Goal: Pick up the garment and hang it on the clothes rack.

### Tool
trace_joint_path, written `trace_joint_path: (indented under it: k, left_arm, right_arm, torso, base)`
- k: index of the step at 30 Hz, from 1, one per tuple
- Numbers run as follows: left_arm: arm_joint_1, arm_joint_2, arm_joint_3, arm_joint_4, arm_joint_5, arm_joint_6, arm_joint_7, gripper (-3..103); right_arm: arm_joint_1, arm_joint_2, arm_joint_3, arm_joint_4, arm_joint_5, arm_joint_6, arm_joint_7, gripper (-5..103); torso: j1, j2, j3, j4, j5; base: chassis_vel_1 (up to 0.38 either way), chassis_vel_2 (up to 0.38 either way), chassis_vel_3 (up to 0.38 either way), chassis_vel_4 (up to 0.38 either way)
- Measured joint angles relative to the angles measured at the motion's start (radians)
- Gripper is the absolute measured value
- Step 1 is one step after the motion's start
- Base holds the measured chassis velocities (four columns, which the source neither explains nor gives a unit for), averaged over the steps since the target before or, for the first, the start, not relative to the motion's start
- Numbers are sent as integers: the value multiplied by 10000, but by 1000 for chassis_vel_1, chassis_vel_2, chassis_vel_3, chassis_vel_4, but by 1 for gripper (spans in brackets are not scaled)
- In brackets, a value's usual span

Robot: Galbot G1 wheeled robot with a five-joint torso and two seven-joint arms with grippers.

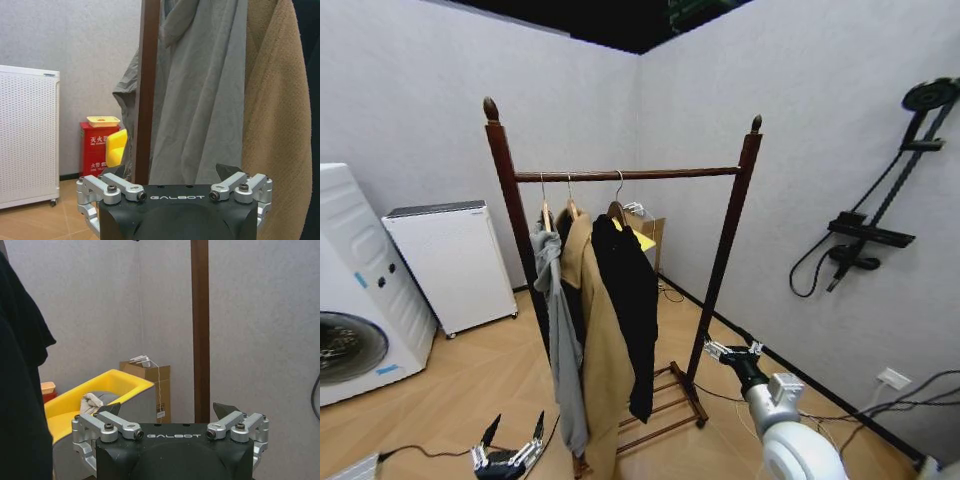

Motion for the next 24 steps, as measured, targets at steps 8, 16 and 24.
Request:
trace_joint_path:
  k: [8,16,24]
  left_arm:
    - [0,0,0,0,0,0,0,100]
    - [0,0,0,0,0,0,0,100]
    - [0,0,0,0,0,0,0,100]
  right_arm:
    - [-16,93,52,-11,-74,181,-2,100]
    - [-54,74,61,30,-108,246,-19,100]
    - [-152,70,35,167,-163,307,-22,100]
  torso:
    - [1,0,1,0,1]
    - [0,0,0,1,0]
    - [1,-1,0,0,2]
  base:
    - [-73,-76,-67,-76]
    - [-114,-105,-110,-108]
    - [-120,-129,-126,-125]
